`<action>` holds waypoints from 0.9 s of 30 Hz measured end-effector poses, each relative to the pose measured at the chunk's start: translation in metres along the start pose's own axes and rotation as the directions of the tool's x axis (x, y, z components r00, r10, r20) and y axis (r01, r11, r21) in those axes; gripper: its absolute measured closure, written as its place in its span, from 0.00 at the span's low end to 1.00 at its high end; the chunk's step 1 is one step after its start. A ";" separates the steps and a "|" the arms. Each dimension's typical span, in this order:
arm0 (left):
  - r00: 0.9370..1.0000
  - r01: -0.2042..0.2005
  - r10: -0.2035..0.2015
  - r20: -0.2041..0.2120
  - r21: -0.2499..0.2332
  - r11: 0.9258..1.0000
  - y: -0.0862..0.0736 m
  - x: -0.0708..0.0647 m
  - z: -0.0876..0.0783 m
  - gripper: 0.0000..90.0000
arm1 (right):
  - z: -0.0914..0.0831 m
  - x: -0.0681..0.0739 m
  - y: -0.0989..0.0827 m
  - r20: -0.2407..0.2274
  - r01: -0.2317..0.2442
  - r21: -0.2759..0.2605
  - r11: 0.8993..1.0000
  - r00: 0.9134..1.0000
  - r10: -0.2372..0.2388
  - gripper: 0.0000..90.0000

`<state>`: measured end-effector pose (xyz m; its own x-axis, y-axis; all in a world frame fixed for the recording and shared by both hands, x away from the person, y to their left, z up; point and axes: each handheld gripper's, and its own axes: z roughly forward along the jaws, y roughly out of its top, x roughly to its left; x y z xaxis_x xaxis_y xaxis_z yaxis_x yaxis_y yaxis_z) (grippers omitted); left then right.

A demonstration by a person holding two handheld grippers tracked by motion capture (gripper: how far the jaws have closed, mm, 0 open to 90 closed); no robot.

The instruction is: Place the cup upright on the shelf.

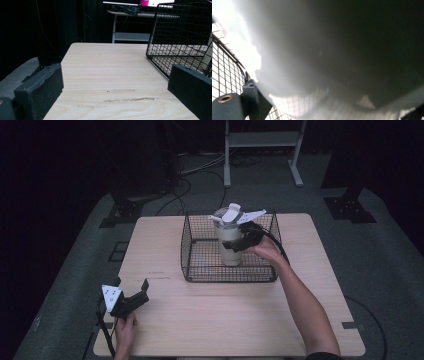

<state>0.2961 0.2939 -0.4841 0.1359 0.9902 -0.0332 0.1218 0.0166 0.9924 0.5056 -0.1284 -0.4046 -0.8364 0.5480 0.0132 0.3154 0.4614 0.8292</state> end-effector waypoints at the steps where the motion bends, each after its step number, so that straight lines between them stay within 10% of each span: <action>1: 1.000 0.001 -0.001 0.000 -0.001 1.000 0.000 0.000 0.000 0.00 | -0.001 0.001 0.000 0.006 -0.004 0.004 1.000 1.000 0.004 0.09; 27: 1.000 -0.004 0.004 0.001 0.005 1.000 0.000 0.000 0.000 0.00 | -0.032 0.029 -0.004 0.145 -0.135 0.126 0.983 0.983 0.116 0.15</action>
<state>0.2966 0.2939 -0.4839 0.1377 0.9900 -0.0297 0.1262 0.0122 0.9919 0.4655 -0.1363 -0.3895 -0.7206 0.6928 0.0284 0.4791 0.4678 0.7427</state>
